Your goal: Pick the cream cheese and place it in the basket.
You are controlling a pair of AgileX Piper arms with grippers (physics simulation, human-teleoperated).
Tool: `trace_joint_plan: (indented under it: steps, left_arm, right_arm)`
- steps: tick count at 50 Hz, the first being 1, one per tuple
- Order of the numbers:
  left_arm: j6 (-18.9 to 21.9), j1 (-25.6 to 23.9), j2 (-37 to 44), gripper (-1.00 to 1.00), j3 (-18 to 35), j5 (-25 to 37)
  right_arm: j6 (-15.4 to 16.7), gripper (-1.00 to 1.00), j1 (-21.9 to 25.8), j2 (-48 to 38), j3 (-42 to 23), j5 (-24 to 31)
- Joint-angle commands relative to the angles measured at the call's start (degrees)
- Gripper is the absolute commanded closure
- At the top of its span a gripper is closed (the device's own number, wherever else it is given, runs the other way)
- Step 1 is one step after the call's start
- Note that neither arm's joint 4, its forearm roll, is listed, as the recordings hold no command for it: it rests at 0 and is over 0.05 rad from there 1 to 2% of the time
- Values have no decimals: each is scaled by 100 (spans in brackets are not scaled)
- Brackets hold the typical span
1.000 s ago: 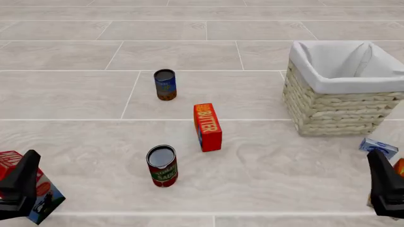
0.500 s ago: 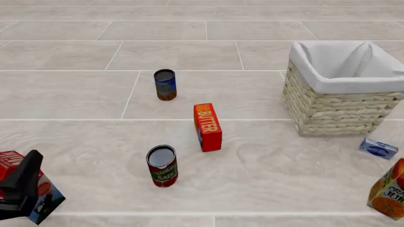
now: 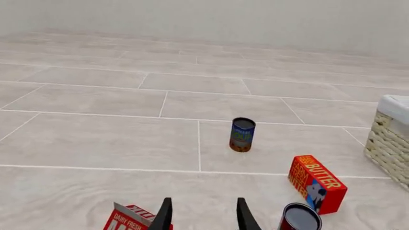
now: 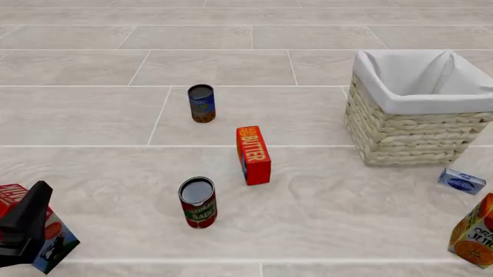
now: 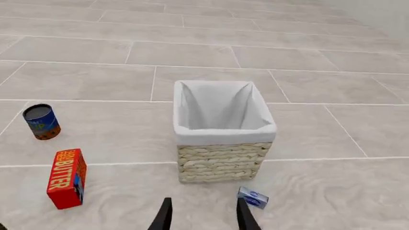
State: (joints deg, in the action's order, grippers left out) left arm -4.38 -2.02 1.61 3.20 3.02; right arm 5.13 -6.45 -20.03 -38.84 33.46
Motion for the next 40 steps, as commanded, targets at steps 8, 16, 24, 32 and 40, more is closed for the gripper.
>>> trace_joint_plan:
  steps: [8, 16, 24, 32, 40]
  left_arm:
    - [-20, -156, 101, -100, 61, -24]
    - [-23, -198, 230, -100, 31, -180]
    - [-33, -216, 336, -100, 47, -256]
    - [-20, -236, 386, -100, 2, -320]
    - [16, -256, 417, -100, -18, -347]
  right_arm:
    - [969, -100, -490, -1080, -744, 1184]
    - [1436, -100, -725, -1536, -787, 1401]
    - [1916, -100, -978, -2113, -1334, 1560]
    - [2299, -100, -1147, -2738, -1302, 1453]
    - [2495, -100, -1299, -3395, -1321, 1179]
